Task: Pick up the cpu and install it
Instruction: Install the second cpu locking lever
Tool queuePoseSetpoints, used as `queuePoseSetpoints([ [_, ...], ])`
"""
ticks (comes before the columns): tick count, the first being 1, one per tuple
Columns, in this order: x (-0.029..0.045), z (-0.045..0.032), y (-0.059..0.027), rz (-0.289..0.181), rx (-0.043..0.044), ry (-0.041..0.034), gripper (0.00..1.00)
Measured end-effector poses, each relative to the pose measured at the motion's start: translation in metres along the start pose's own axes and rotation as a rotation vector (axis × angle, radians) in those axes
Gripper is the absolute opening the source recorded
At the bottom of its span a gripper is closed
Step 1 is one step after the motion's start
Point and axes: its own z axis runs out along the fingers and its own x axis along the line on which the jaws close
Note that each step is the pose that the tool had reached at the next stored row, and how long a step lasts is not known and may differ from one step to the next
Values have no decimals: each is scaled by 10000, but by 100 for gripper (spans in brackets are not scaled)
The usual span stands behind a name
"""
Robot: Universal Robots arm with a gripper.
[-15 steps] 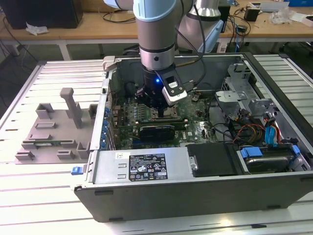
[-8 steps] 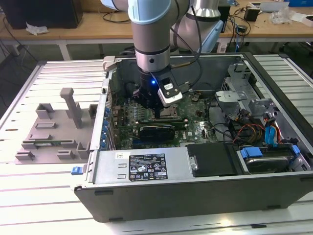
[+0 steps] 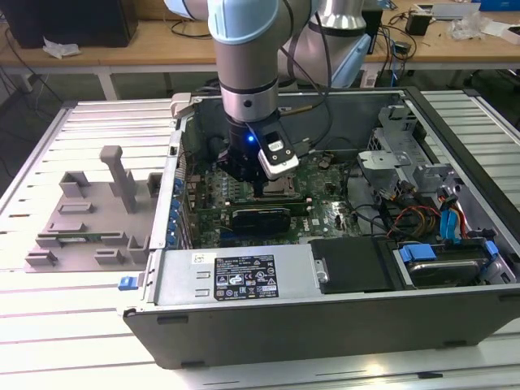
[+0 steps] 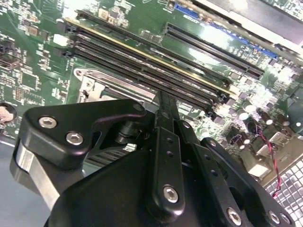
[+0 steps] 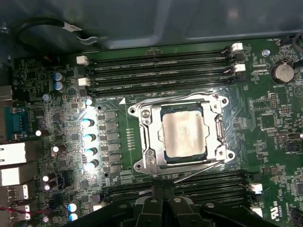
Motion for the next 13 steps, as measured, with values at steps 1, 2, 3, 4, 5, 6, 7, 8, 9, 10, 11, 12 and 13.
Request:
queuePoseSetpoints([
  [1,28,5,-3,1,0,0,11],
  [2,49,9,-7,0,1,1,11],
  [3,57,11,-7,0,1,1,11],
  [4,57,11,-7,-1,2,1,11],
  [5,58,11,-10,0,1,1,11],
  [6,57,11,-18,0,-2,1,11],
  [7,54,10,-40,0,-7,1,11],
  [8,52,10,-55,1,-23,4,11],
  [9,51,10,-72,9,-135,16,11],
  [10,49,12,-89,25,-373,42,11],
  [11,48,13,-98,34,-500,56,11],
  [12,47,14,-108,43,-627,70,11],
  [13,41,30,-162,67,-1001,111,11],
])
